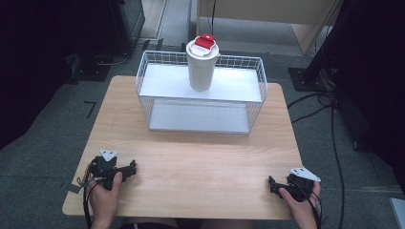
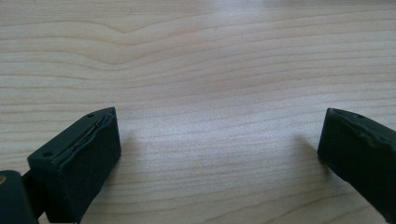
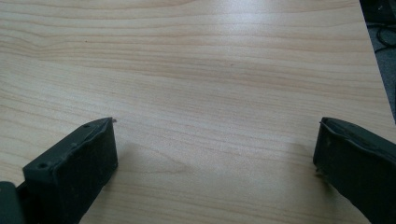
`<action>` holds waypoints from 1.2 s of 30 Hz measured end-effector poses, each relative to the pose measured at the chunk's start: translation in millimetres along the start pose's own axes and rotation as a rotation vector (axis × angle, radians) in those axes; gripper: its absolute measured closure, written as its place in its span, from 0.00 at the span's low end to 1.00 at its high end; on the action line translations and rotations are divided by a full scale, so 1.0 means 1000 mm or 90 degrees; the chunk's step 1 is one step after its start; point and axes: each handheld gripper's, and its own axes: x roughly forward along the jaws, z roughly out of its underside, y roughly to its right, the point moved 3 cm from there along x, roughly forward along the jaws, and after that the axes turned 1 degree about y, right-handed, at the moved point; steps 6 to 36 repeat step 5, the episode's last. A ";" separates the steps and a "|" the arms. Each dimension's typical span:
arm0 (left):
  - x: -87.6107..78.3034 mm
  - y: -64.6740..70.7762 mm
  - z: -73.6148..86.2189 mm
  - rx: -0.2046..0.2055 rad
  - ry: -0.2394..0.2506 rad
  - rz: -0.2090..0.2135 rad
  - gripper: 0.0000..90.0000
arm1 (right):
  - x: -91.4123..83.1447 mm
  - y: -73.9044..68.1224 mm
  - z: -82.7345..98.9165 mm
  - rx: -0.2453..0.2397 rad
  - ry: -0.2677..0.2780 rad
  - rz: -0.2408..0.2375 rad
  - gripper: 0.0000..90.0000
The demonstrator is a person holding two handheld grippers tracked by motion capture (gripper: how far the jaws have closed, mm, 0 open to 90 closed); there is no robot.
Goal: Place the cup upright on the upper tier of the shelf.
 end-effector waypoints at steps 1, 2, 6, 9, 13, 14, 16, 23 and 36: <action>0.000 0.000 0.000 0.000 0.000 0.000 0.00 | 0.000 0.000 0.000 0.000 0.000 0.000 0.00; 0.000 0.000 0.000 0.000 0.000 0.000 0.00 | 0.000 0.000 0.000 0.000 -0.001 0.000 0.00; 0.000 0.000 0.000 0.001 0.000 0.000 0.00 | 0.000 0.000 0.000 0.000 -0.001 0.000 0.00; 0.000 0.000 0.000 0.001 0.000 0.000 0.00 | 0.000 0.000 0.000 0.000 -0.001 0.000 0.00; 0.000 0.000 0.000 0.001 0.000 0.000 0.00 | 0.000 0.000 0.000 0.000 -0.001 0.000 0.00; 0.000 0.000 0.000 0.001 0.000 0.000 0.00 | 0.000 0.000 0.000 0.000 -0.001 0.000 0.00; 0.000 0.000 0.000 0.001 0.000 0.000 0.00 | 0.000 0.000 0.000 0.000 -0.001 0.000 0.00; 0.000 0.000 0.000 0.001 0.000 0.000 0.00 | 0.000 0.000 0.000 0.000 -0.001 0.000 0.00; 0.000 0.000 0.000 0.001 0.000 0.000 0.00 | 0.000 0.000 0.000 0.000 -0.001 0.000 0.00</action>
